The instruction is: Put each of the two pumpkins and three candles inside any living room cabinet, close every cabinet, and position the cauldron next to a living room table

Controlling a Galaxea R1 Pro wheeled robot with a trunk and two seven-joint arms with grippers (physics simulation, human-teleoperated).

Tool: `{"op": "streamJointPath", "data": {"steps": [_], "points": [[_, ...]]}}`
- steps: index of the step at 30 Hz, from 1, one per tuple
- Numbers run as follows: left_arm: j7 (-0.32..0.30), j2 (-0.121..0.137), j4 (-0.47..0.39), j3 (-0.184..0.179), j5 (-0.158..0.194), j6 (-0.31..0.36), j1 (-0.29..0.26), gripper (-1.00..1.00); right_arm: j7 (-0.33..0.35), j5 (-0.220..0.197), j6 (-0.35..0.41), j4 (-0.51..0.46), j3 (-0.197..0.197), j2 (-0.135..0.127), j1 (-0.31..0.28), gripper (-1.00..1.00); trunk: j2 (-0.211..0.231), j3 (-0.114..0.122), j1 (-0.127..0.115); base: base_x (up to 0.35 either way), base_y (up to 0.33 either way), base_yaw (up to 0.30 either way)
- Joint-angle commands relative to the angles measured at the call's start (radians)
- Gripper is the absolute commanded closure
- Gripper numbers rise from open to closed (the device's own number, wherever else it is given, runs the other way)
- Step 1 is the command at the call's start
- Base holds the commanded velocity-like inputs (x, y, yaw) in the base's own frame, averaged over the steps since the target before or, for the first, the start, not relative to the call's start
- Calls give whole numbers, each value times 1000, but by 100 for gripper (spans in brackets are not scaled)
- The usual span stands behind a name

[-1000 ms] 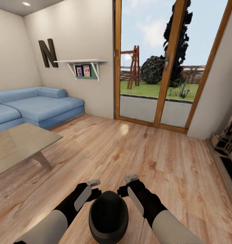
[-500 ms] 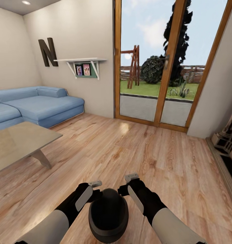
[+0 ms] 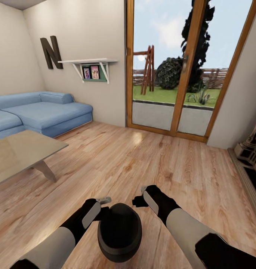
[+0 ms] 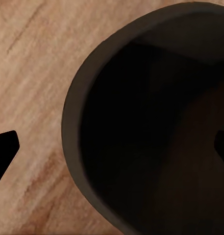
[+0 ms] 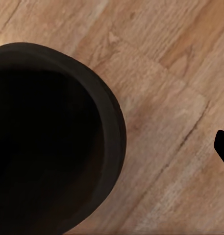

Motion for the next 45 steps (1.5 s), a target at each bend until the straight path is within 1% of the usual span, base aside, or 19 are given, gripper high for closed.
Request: {"op": "streamJointPath", "data": {"steps": [1, 3, 5, 10, 16, 27, 33, 36, 41, 45], "points": [[1, 0, 12, -5, 10, 1, -9, -100, -8, -17, 2, 8, 4, 0, -7, -100, -1, -5, 0, 0, 0, 0], [-23, -3, 53, -5, 5, -1, -32, -100, -9, -33, 1, 24, 4, 0, -18, -100, -1, -13, 1, 0, 0, 0], [-40, -6, 82, -5, -15, -3, -47, -100, -9, -41, 0, 33, 5, 0, -24, -100, -2, -20, 2, 0, 0, 0], [-54, -9, 106, -4, -48, -8, -60, -100, -9, -47, 0, 40, 5, 0, -29, -100, -3, -40, 4, 0, 0, 0], [-58, -9, 113, -3, -58, -13, -65, -100, -8, -48, 1, 43, 9, 0, -29, -100, -4, -63, 7, 0, 0, 0], [-58, -6, 108, -2, -63, -16, -67, -100, 2, -48, 10, 43, 16, 0, -27, -100, -4, -63, 7, 0, 0, 0], [-57, -6, 104, -2, -63, -18, -67, -100, 53, -44, 4, 36, 22, 0, -23, -100, -4, -63, 7, 0, 0, 3], [-57, -7, 103, -2, -62, -18, -67, -100, 74, -42, 4, 34, 27, 0, -22, -100, -4, -62, 7, 0, 0, 133], [-58, -8, 103, -2, -62, -18, -67, -100, 80, -41, 4, 34, 29, 0, -21, -100, -4, -60, 7, 0, 0, 215], [-58, -9, 103, -2, -61, -20, -66, -100, 80, -41, 3, 33, 29, 0, -21, -100, -4, -59, 7, 0, 0, 89]]}}
